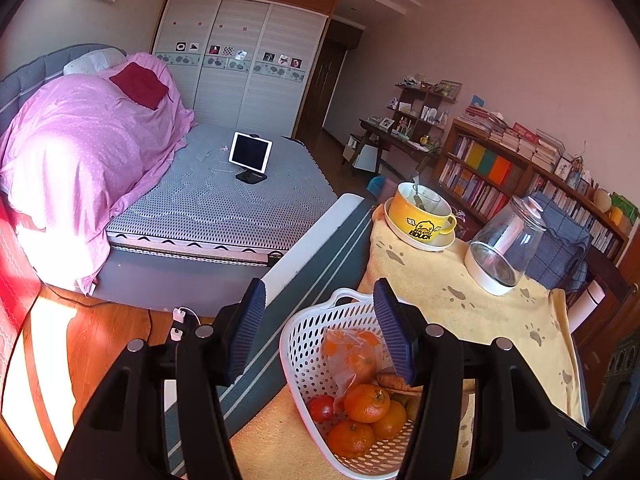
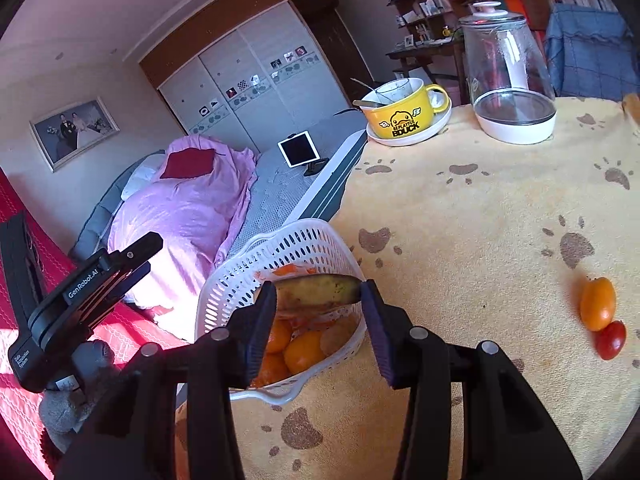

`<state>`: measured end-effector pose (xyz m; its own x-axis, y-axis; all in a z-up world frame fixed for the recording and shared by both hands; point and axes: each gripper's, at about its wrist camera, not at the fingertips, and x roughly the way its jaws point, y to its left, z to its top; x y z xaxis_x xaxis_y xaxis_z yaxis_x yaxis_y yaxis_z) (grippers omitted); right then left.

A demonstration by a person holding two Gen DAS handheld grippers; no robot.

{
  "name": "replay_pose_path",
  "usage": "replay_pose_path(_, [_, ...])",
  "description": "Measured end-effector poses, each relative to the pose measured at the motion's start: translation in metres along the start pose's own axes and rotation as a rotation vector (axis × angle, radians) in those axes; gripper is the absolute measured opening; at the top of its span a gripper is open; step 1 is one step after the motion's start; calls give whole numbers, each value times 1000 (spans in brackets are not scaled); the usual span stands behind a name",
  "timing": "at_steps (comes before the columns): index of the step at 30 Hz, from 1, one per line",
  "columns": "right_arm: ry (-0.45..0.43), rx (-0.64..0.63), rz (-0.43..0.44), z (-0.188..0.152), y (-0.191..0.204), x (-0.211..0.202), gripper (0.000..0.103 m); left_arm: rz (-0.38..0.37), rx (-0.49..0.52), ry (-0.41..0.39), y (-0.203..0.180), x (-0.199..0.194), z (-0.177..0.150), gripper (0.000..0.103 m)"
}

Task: Organize fruits
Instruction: 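Carry the banana over the basket and open the right tool to drop it, then move the right tool to the small red tomato while the left tool approaches the orange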

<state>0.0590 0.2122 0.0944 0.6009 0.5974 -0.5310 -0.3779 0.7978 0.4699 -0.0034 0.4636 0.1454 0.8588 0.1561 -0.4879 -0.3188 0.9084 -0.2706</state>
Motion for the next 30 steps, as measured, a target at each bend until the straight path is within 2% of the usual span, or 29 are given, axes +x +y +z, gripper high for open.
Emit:
replay_pose_path(10, [46, 23, -11, -17, -16, 2, 46, -14, 36, 23, -12, 4, -5, 58])
replay_pose_path(14, [63, 35, -10, -26, -24, -1, 46, -22, 66, 30, -22, 7, -9, 64])
replay_pose_path(18, [52, 55, -11, -32, -31, -10, 46, -37, 94, 34, -32, 7, -13, 64])
replay_pose_path(22, [41, 76, -49, -39, -45, -20, 46, -52, 120, 47, -44, 9, -19, 64])
replay_pose_path(24, [36, 90, -68, -44, -54, -25, 46, -62, 130, 57, -50, 10, -23, 71])
replay_pose_path(26, [30, 108, -88, -47, -63, -30, 46, -67, 134, 59, -55, 10, -26, 91])
replay_pose_path(28, [24, 121, -113, -49, -72, -36, 46, -76, 138, 56, -60, 9, -28, 93])
replay_pose_path(30, [15, 135, -139, -50, -82, -42, 56, -84, 150, 59, -66, 8, -31, 93])
